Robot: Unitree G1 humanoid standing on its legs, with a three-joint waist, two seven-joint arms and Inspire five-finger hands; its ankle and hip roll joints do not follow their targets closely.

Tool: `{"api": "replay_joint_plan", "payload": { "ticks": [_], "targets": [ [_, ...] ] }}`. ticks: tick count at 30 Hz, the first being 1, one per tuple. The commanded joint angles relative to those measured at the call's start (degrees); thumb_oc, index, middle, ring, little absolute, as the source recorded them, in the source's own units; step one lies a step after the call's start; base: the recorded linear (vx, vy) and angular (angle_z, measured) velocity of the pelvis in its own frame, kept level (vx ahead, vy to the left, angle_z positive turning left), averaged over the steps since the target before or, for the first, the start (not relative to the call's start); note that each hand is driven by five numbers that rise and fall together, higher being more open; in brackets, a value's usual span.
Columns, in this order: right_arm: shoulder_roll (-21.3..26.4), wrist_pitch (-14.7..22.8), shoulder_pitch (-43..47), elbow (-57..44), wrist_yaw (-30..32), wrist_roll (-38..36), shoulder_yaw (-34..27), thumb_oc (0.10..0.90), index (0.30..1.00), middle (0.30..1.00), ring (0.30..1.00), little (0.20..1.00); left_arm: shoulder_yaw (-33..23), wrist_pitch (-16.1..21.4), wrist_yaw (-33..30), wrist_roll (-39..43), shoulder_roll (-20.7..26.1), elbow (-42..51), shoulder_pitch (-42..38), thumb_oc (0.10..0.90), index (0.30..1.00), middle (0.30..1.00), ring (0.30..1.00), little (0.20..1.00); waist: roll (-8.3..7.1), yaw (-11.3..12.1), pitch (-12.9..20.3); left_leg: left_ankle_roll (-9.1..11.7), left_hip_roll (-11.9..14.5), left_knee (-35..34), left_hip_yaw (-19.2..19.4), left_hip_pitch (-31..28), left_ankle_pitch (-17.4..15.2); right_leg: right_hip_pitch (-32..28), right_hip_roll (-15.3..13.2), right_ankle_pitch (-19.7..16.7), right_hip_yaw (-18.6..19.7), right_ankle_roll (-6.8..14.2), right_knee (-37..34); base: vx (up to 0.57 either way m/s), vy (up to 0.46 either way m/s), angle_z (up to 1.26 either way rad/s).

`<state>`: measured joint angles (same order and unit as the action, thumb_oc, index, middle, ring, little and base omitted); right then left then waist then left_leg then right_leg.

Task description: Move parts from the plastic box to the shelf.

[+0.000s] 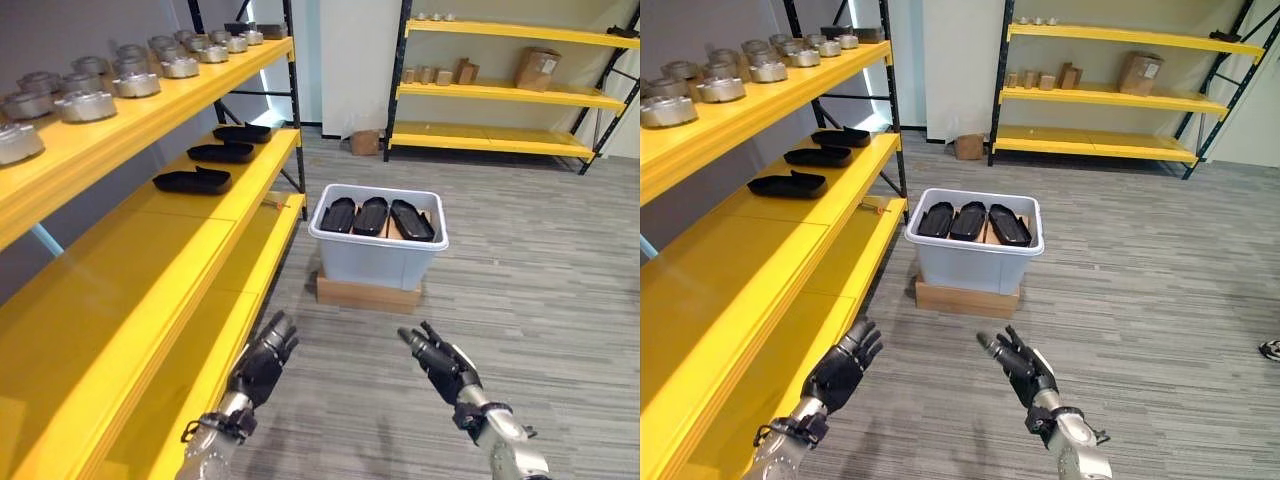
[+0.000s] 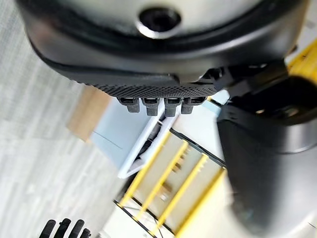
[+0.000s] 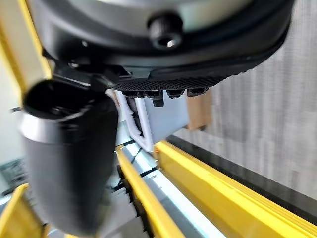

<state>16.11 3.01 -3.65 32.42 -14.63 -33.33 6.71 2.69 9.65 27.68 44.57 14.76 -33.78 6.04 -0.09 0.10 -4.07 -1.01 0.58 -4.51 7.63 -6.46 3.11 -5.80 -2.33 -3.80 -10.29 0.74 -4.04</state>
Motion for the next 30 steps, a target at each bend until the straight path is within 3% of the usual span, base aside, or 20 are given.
{"api": "replay_joint_plan", "payload": {
  "ticks": [1,9,15,18,20,25,30],
  "targets": [
    [0.90,3.56,4.22,-3.34,-1.35,-2.43,0.69,0.900,1.000,1.000,1.000,1.000,0.48,2.28,2.45,-2.18,2.21,0.68,-4.44,0.900,1.000,1.000,1.000,1.000,-1.08,-0.67,-0.86,2.87,2.31,0.39,1.60,-2.15,-3.52,-2.97,-2.36,3.51,-0.89,3.69,0.76,0.00,0.000,0.00],
    [0.89,2.56,4.41,-4.03,0.05,-3.09,0.69,0.900,1.000,1.000,1.000,1.000,1.46,0.10,5.00,-3.03,2.10,1.02,-4.90,0.900,1.000,1.000,1.000,1.000,-0.74,-1.29,-1.13,2.80,2.44,0.57,2.26,-2.18,-3.53,-2.63,-2.37,3.52,-0.54,3.76,1.00,-0.01,-0.002,-0.04],
    [1.33,2.94,4.15,-3.31,1.65,-1.66,0.38,0.900,1.000,1.000,1.000,1.000,0.95,-1.83,6.40,0.98,2.61,1.26,-4.51,0.900,1.000,1.000,1.000,1.000,-0.36,-1.60,-1.49,2.91,2.61,0.70,2.70,-2.18,-3.44,-2.45,-2.49,3.35,-0.43,3.83,0.86,-0.01,0.002,-0.06],
    [1.31,2.73,3.94,-2.94,2.06,-0.74,-0.08,0.900,1.000,1.000,1.000,1.000,-0.02,-6.38,6.65,7.52,1.62,0.77,-4.35,0.900,1.000,1.000,1.000,1.000,-0.36,-1.74,-1.59,2.92,2.68,0.65,2.70,-2.29,-3.44,-2.48,-2.47,3.40,-0.41,3.80,0.95,0.00,0.004,-0.03],
    [1.17,2.48,3.95,-2.87,2.70,-0.48,-0.14,0.900,1.000,1.000,1.000,1.000,-0.52,-7.29,6.82,7.80,0.98,0.20,-4.04,0.900,1.000,1.000,1.000,1.000,-0.52,-1.71,-1.56,2.92,2.68,0.61,2.75,-2.39,-3.46,-2.56,-2.45,3.41,-0.42,3.81,0.94,0.00,0.000,0.00],
    [1.02,3.14,3.96,-3.63,3.20,-1.64,-0.22,0.900,1.000,1.000,1.000,1.000,-0.18,-6.94,7.42,6.17,0.55,-0.19,-3.78,0.900,1.000,1.000,1.000,1.000,-0.96,-1.47,-1.89,2.79,2.81,0.66,2.65,-2.19,-3.34,-2.40,-2.33,3.46,-0.67,3.74,1.14,0.00,0.000,0.00],
    [0.75,2.93,3.20,-4.79,3.18,-1.67,-0.71,0.900,1.000,1.000,1.000,1.000,-0.92,-6.83,4.09,4.49,0.68,-1.13,-3.16,0.900,1.000,1.000,1.000,1.000,-1.23,-1.58,-1.55,2.86,2.81,0.70,2.80,-2.23,-3.40,-2.46,-2.28,3.49,-0.65,3.88,1.05,0.00,0.000,0.00]
  ]
}}
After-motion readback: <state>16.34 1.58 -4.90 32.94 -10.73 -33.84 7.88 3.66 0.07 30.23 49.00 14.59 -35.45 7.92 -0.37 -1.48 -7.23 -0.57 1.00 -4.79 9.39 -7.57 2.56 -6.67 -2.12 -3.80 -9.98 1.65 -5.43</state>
